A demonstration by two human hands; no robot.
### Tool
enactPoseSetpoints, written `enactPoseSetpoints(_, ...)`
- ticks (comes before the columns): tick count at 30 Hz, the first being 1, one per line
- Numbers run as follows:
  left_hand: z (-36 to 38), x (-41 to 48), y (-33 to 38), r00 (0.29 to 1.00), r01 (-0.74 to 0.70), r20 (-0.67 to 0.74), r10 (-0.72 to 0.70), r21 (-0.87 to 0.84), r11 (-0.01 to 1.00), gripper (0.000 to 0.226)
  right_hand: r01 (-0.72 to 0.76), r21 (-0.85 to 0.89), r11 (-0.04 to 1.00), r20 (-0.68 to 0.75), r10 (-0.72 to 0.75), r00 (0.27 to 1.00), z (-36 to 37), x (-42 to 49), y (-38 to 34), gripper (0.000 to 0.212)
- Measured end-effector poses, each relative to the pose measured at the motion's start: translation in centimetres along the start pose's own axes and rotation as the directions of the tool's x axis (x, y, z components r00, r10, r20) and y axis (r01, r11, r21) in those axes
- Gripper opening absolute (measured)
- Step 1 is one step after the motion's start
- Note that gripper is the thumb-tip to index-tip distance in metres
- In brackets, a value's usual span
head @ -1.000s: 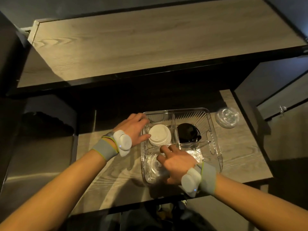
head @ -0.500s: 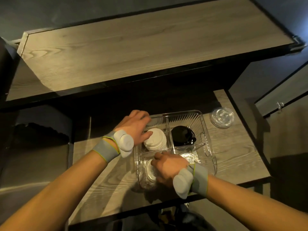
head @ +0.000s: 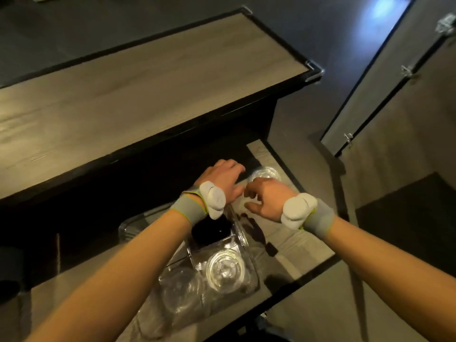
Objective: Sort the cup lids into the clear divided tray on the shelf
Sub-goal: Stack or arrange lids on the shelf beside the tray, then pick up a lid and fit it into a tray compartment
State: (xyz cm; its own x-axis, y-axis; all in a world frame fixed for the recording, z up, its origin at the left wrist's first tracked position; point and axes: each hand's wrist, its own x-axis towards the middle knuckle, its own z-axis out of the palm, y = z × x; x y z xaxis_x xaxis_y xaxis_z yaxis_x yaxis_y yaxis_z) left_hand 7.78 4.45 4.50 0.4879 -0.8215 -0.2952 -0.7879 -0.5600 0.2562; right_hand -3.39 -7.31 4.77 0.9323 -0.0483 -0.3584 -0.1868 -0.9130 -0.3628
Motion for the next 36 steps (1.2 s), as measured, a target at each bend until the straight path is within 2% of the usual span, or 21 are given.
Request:
enactPoseSetpoints(3, 1.3, 3.7, 1.1, 0.998, 0.003, 0.063, -0.004, 0.01, 1.0, 0.052, -0.149, -0.008, 0.989, -0.036, 0.149, 0.988, -0.2, 1.1, 4.2, 0.039)
enactPoseSetpoints(7, 3.4, 7.6, 2.2, 0.984, 0.035, 0.175, -0.038, 0.023, 0.999, 0.056, -0.279, -0.073, 0.958, 0.04, 0.282, 0.959, 1.4, 3.9, 8.7, 0.06)
enactPoseSetpoints(12, 6.1, 10.9, 1.6, 0.967, 0.05, 0.245, -0.064, 0.063, 0.997, 0.082, -0.242, -0.117, 0.963, 0.047, 0.249, 0.967, 3.6, 6.8, 10.2, 0.08)
enactPoseSetpoints(16, 7.1, 12.1, 1.7, 0.962, 0.04, 0.269, -0.046, 0.028, 0.999, 0.084, -0.21, -0.146, 0.967, 0.039, 0.218, 0.975, 5.1, 8.5, 10.8, 0.096)
enactPoseSetpoints(20, 7.7, 12.6, 1.5, 0.957, 0.06, 0.283, -0.056, -0.005, 0.998, 0.075, -0.208, -0.148, 0.967, 0.046, 0.217, 0.975, 5.2, 8.9, 11.2, 0.09)
enactPoseSetpoints(24, 7.0, 12.6, 1.5, 0.96, 0.041, 0.277, -0.039, 0.001, 0.999, 0.077, -0.19, -0.129, 0.973, 0.023, 0.194, 0.981, 4.4, 8.3, 10.9, 0.085)
enactPoseSetpoints(29, 4.2, 10.2, 1.8, 0.982, 0.014, 0.189, -0.005, -0.044, 0.999, 0.085, -0.155, -0.128, 0.98, -0.04, 0.151, 0.988, 2.0, 6.4, 9.1, 0.089)
enactPoseSetpoints(33, 1.6, 5.8, 2.2, 0.995, -0.033, 0.09, 0.033, -0.004, 0.999, 0.09, -0.099, -0.175, 0.98, -0.109, 0.08, 0.991, 0.1, 3.8, 6.5, 0.094)
enactPoseSetpoints(36, -0.2, 1.9, 1.7, 0.998, -0.044, 0.049, 0.043, 0.022, 0.999, 0.089, -0.055, -0.228, 0.972, -0.11, 0.031, 0.993, -0.8, 1.7, 3.3, 0.093)
